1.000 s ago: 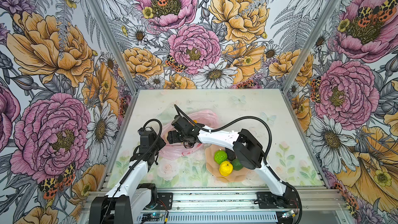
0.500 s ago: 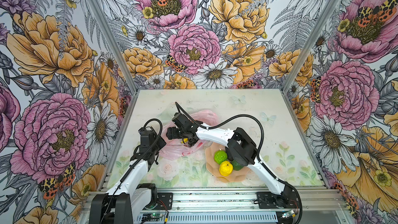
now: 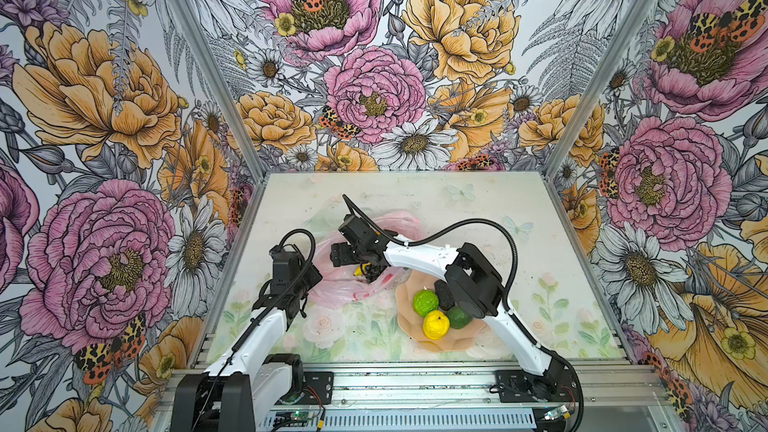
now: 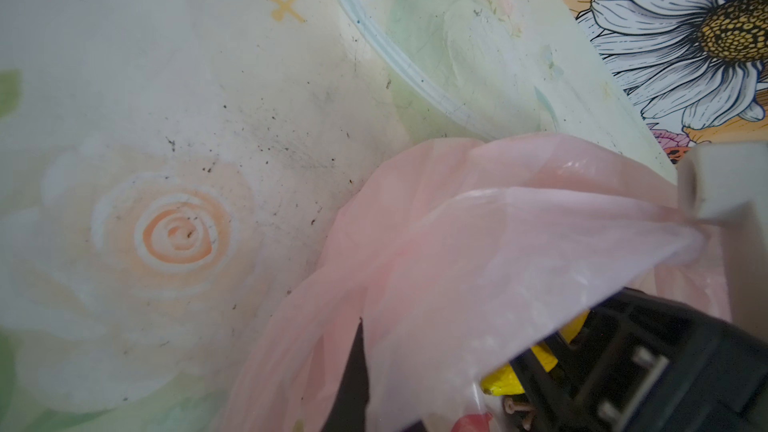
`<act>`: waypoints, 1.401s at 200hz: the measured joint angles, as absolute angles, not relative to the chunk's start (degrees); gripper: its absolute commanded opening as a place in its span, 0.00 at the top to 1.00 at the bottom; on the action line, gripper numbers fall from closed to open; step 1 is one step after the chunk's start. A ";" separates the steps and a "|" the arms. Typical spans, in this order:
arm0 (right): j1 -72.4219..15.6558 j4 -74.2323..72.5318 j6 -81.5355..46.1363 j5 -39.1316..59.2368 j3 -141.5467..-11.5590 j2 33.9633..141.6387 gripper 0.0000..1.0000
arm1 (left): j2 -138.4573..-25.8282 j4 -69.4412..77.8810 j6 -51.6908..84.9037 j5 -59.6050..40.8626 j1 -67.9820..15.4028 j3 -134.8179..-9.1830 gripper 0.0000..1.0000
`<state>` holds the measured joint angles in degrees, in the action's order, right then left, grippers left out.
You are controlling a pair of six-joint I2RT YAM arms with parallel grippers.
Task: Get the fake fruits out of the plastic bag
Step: 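Lower the right gripper into the bag and grasp the pale pear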
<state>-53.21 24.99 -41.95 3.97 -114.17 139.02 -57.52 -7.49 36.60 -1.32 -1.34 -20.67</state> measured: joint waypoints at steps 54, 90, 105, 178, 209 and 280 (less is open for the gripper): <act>-52.23 26.61 -42.13 5.93 -120.11 142.08 0.15 | -57.49 -7.49 36.47 -1.15 -1.74 -20.67 1.00; -52.03 29.12 -42.35 6.13 -122.85 143.81 0.21 | -57.43 -7.49 36.01 -1.15 -2.07 -20.67 1.00; -52.01 29.89 -42.37 6.28 -122.96 143.98 0.25 | -57.08 -7.49 35.83 -1.15 -2.55 -20.67 1.00; -52.05 30.96 -42.26 7.38 -121.97 143.09 0.32 | -56.75 -7.01 35.42 -1.17 -2.94 -20.67 1.00; -52.16 31.24 -41.93 7.40 -118.93 139.74 0.33 | -57.17 -6.09 34.83 -1.15 -2.94 -20.67 1.00; -53.74 29.30 -40.34 7.42 -108.40 129.29 0.33 | -64.64 3.27 31.44 -4.69 -2.37 -20.67 1.00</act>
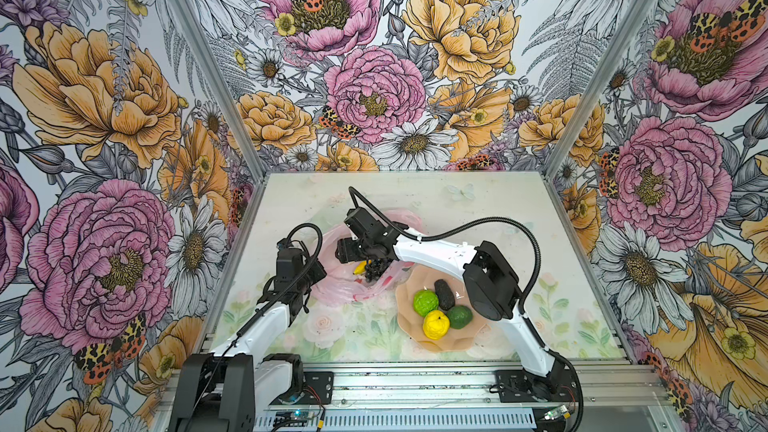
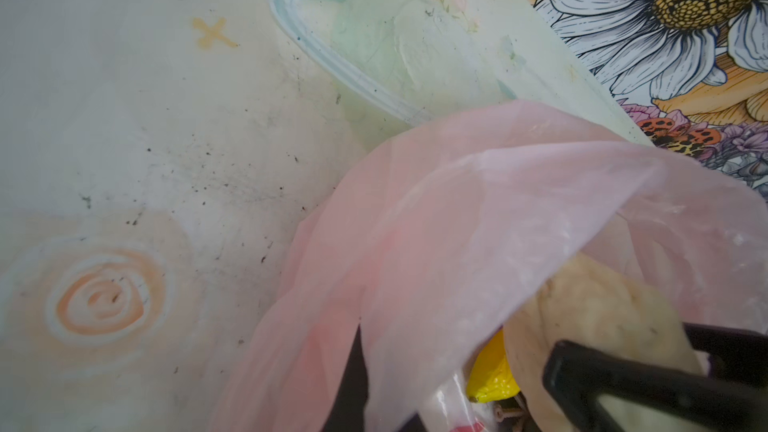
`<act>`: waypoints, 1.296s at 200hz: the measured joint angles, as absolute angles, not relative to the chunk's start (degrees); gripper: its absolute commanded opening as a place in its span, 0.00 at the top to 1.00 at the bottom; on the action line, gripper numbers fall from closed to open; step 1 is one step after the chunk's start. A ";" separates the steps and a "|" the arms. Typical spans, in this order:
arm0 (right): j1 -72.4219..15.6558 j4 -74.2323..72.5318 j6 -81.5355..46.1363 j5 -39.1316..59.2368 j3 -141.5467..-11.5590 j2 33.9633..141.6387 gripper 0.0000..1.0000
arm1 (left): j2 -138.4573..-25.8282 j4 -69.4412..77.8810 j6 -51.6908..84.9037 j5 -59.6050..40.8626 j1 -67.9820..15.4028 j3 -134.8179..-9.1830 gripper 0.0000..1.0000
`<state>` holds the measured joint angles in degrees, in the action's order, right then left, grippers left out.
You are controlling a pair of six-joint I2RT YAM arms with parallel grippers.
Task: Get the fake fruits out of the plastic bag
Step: 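Lower the right gripper into the bag and grasp the pale pear, then lift the pale pear out of the bag and carry it over the bowl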
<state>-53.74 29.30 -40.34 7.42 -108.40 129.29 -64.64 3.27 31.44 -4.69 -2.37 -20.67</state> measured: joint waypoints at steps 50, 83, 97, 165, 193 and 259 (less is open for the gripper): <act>-55.22 23.31 -37.30 7.38 -96.84 121.58 0.36 | -70.74 9.65 28.64 -9.87 -2.33 -20.69 1.00; -55.48 18.81 -36.12 6.96 -88.47 115.63 0.37 | -70.76 11.25 28.03 -11.09 -2.33 -20.69 1.00; -55.48 16.97 -35.86 6.31 -85.01 112.95 0.38 | -70.76 11.77 28.03 -11.31 -2.33 -20.69 1.00; -55.48 11.88 -34.59 1.34 -71.44 99.33 0.40 | -70.76 12.56 28.03 -11.51 -2.33 -20.69 1.00; -55.48 10.90 -34.92 -1.63 -66.43 94.21 0.43 | -70.76 12.75 28.03 -11.51 -2.33 -20.69 1.00; -57.43 12.40 -39.05 -12.53 -57.54 83.72 0.43 | -70.98 12.91 28.03 -11.51 -2.35 -20.69 1.00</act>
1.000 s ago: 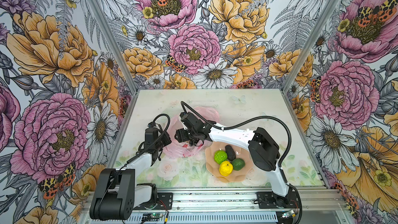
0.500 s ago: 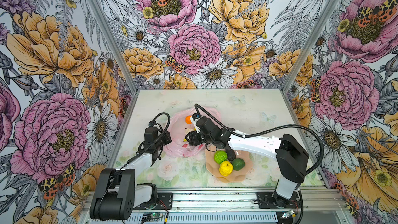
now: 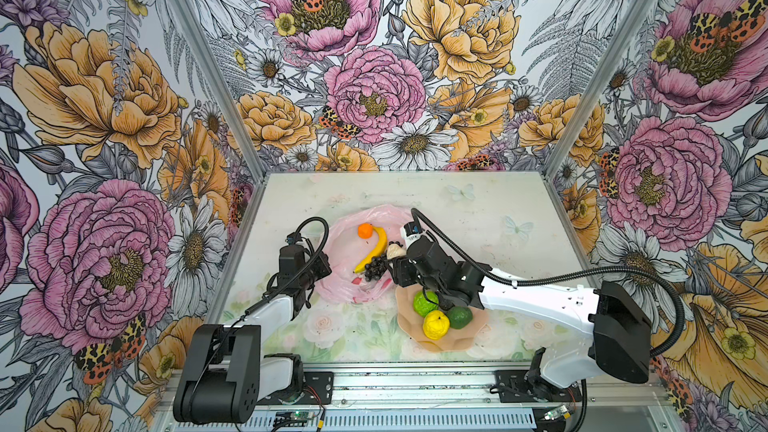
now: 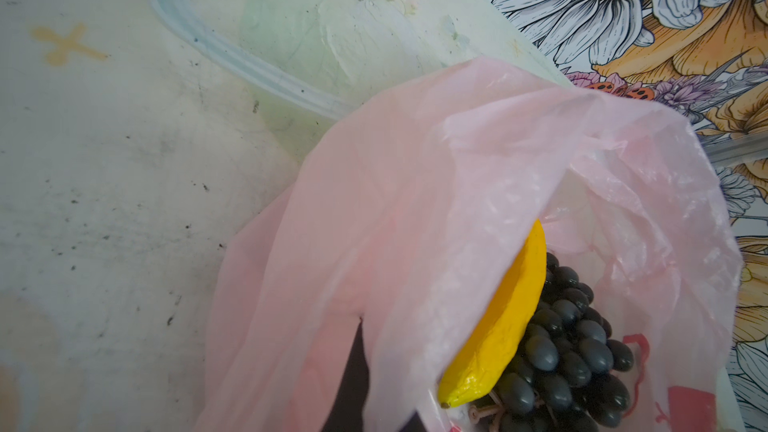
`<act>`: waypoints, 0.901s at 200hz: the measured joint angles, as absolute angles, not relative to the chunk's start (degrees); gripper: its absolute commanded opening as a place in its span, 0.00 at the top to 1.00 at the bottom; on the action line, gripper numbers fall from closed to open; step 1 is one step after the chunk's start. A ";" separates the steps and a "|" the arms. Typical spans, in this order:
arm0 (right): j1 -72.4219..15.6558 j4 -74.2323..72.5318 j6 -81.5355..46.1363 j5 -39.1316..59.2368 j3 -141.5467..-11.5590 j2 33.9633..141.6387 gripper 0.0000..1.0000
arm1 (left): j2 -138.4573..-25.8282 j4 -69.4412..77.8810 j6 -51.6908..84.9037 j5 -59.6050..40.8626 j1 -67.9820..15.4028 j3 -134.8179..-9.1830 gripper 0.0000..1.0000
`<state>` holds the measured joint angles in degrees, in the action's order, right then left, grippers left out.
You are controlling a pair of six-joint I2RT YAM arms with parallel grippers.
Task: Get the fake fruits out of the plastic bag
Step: 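Lift the pale pear out of the bag and carry it over the bowl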
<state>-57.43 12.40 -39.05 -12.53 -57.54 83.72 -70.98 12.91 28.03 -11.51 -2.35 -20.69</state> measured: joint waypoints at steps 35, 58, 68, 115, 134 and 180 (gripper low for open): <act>-57.74 14.55 -39.16 -14.15 -55.09 80.20 0.44 | -70.98 12.91 28.03 -11.51 -2.35 -20.69 1.00; -56.99 16.71 -37.21 -14.06 -53.08 76.88 0.43 | -70.98 12.91 28.01 -11.51 -2.35 -20.69 1.00; -56.10 17.65 -36.14 -13.67 -51.59 74.76 0.43 | -70.98 12.91 28.03 -11.51 -2.39 -20.69 1.00; -51.29 21.34 -31.94 -13.76 -43.05 63.99 0.43 | -70.98 12.91 28.01 -11.51 -2.39 -20.69 1.00; -51.03 22.15 -31.40 -15.79 -40.03 61.36 0.43 | -70.98 12.91 28.01 -11.49 -2.42 -20.69 1.00; -51.03 22.98 -33.47 -23.27 -35.99 59.24 0.46 | -70.98 12.91 27.97 -11.49 -2.52 -20.69 1.00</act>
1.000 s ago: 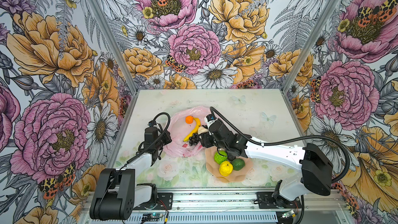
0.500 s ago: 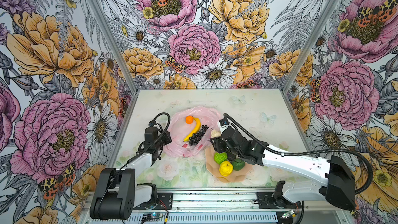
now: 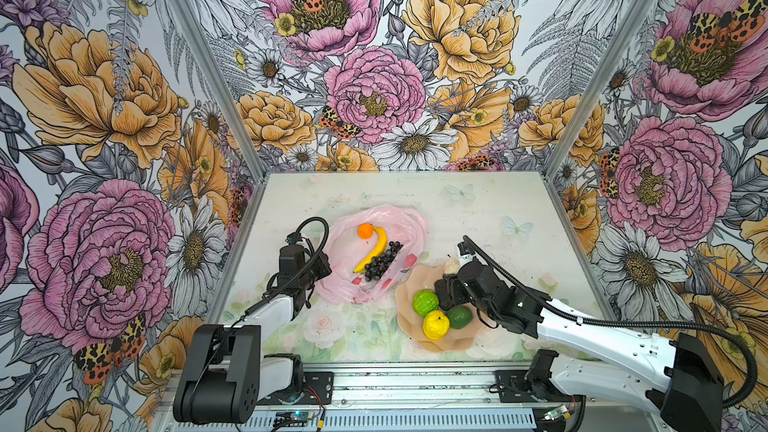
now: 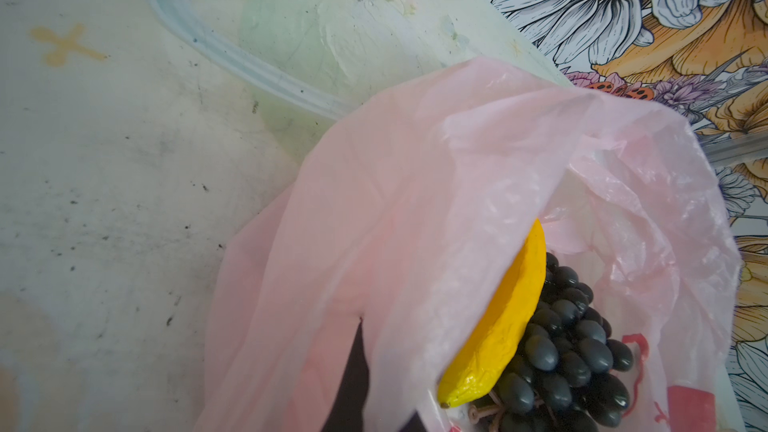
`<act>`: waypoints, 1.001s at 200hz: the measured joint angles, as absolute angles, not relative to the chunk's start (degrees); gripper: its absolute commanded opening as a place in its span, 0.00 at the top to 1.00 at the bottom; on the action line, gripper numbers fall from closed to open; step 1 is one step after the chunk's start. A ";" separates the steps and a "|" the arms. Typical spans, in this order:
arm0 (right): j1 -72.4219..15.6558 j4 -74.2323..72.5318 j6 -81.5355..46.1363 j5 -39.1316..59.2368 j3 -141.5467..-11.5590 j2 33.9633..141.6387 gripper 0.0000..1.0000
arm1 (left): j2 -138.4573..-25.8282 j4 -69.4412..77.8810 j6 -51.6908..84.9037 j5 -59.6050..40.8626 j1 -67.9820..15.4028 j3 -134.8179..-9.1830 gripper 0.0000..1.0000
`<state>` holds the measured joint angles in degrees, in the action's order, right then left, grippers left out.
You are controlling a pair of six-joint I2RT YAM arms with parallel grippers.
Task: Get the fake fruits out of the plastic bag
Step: 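Lift the pale pear out of the bag and carry it over the bowl, then lower the pale pear into the bowl and open the right gripper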
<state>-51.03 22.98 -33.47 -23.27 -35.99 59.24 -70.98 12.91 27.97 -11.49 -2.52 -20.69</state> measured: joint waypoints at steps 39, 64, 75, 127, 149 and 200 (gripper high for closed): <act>-51.83 23.11 -40.01 -28.56 -32.38 57.95 0.47 | -70.98 12.91 27.86 -11.49 -2.79 -20.69 1.00; -53.80 23.24 -44.99 -30.92 -30.92 57.93 0.47 | -71.00 12.91 27.86 -11.49 -2.79 -20.71 1.00; -54.65 23.38 -47.29 -31.99 -30.79 58.08 0.48 | -71.00 12.91 27.86 -11.49 -2.83 -20.73 1.00; -57.10 23.35 -55.37 -36.10 -30.79 62.54 0.46 | -71.00 12.91 27.81 -11.49 -2.90 -20.80 1.00; -57.21 23.33 -57.56 -36.86 -30.79 64.71 0.44 | -71.00 12.91 27.57 -11.49 -2.94 -20.80 1.00; -57.21 23.29 -59.70 -38.83 -31.03 66.19 0.40 | -71.00 12.91 27.40 -11.49 -3.16 -20.80 1.00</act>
